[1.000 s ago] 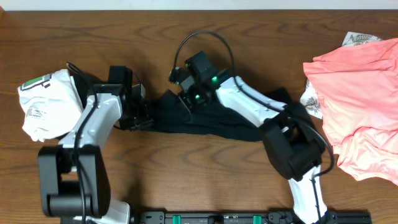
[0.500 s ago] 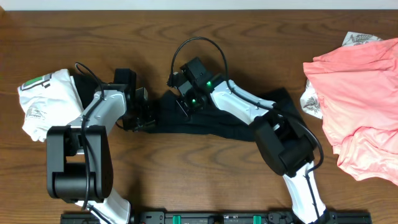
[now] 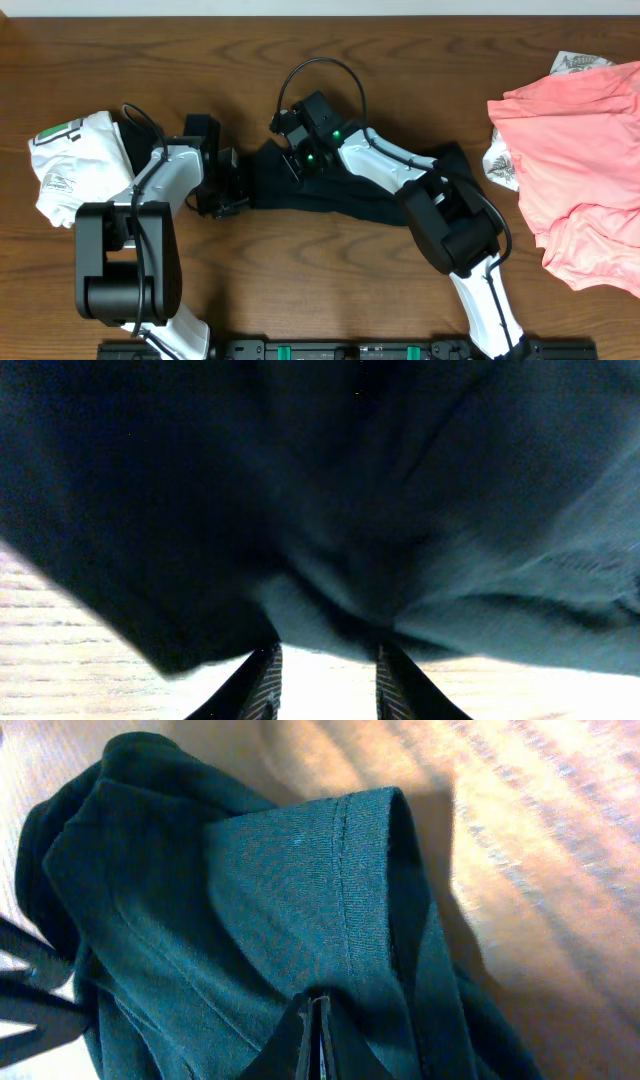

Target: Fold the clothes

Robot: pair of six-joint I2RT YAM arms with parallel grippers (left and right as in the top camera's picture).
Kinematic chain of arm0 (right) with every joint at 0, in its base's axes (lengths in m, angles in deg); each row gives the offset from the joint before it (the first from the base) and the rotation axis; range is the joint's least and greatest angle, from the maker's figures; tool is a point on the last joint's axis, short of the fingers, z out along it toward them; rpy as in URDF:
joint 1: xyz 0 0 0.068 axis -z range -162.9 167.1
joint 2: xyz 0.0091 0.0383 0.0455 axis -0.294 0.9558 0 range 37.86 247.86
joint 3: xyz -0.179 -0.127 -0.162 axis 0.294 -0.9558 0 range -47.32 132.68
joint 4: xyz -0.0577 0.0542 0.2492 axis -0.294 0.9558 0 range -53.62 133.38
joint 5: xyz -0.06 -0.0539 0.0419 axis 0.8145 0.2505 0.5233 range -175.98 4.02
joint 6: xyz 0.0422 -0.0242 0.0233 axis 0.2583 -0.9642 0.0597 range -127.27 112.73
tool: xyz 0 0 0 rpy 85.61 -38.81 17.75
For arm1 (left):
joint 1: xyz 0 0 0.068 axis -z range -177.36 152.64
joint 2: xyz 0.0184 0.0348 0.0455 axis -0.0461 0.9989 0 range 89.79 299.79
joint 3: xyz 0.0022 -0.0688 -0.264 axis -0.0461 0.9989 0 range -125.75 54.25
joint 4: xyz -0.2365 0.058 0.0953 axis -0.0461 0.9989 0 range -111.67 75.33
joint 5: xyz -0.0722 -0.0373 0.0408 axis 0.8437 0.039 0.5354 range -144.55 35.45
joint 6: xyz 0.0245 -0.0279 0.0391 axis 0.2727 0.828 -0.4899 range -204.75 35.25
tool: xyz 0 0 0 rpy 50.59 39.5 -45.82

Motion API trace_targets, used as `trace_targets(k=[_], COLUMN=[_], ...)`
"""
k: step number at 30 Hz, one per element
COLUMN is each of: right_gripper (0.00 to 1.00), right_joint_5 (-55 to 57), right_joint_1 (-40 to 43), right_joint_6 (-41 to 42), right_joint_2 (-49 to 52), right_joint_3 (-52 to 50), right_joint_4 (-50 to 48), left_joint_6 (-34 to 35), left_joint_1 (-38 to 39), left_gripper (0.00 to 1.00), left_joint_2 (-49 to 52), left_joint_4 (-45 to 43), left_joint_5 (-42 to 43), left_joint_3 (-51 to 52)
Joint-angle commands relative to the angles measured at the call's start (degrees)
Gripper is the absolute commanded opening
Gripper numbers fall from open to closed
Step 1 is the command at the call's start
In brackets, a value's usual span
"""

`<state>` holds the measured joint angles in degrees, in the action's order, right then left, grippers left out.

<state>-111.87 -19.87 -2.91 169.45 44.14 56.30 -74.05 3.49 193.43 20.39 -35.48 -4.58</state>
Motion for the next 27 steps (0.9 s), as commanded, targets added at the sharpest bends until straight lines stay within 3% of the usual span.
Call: trace_targets(k=[1, 14, 23, 27], right_gripper=[0.06, 0.06, 0.06, 0.06], right_joint_5=[6.0, 5.9, 5.7, 5.7], right_joint_1=[2.6, 3.1, 1.6, 1.3], right_joint_6=[1.2, 1.4, 1.4, 1.4], right_joint_2=[3.5, 3.5, 3.5, 3.5], right_joint_3=[-0.7, -0.7, -0.7, -0.7], right_joint_4=[0.1, 0.9, 1.3, 1.9], left_joint_6=[0.5, -0.9, -3.8, -3.8], left_joint_1=[-0.2, -0.2, -0.1, -0.1], left_gripper=[0.32, 0.31, 0.31, 0.31], left_joint_2=[0.5, -0.8, -6.7, -6.7], left_joint_4=[0.3, -8.2, -22.7, -24.5], left_joint_5=[-0.7, -0.7, -0.6, -2.3], left_joint_3=[2.4, 4.0, 2.9, 2.9])
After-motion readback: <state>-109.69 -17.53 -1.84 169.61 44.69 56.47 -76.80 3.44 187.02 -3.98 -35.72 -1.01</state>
